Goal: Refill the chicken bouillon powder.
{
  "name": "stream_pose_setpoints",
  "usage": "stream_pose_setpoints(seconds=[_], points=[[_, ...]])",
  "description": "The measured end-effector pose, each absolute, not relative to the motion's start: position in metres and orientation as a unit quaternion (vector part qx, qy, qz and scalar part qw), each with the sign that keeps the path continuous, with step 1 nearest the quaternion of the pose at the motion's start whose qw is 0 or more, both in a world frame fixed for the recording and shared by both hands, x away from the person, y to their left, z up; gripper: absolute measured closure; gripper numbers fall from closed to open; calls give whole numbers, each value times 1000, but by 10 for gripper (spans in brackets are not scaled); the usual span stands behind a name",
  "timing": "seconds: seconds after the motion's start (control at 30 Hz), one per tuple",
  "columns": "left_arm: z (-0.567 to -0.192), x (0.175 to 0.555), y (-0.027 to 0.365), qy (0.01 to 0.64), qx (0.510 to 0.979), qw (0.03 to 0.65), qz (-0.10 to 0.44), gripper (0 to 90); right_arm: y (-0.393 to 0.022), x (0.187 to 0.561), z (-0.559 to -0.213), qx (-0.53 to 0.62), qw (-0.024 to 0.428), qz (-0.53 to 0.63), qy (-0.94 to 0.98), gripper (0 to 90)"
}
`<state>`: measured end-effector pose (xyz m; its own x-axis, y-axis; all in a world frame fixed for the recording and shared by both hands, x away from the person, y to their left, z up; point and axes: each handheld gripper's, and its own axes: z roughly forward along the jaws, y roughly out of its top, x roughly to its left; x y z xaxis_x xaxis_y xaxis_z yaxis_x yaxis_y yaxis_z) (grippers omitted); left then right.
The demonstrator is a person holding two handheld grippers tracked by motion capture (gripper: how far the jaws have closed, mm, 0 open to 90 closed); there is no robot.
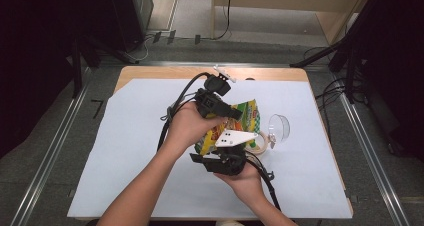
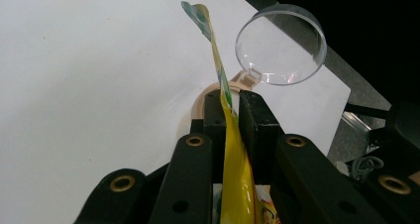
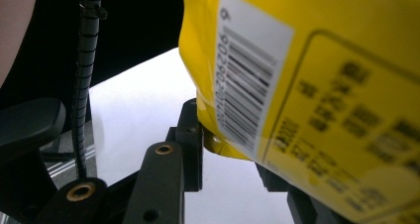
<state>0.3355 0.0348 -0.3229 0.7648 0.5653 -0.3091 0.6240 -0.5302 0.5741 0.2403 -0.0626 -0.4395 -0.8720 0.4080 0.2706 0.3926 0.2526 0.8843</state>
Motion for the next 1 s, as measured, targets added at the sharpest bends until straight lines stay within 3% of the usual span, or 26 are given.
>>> stream_pose_setpoints(seconds=[1.0], points=[[-323, 336, 35, 342, 873, 345, -39, 826, -62, 240, -439, 254, 9, 555, 792, 694]])
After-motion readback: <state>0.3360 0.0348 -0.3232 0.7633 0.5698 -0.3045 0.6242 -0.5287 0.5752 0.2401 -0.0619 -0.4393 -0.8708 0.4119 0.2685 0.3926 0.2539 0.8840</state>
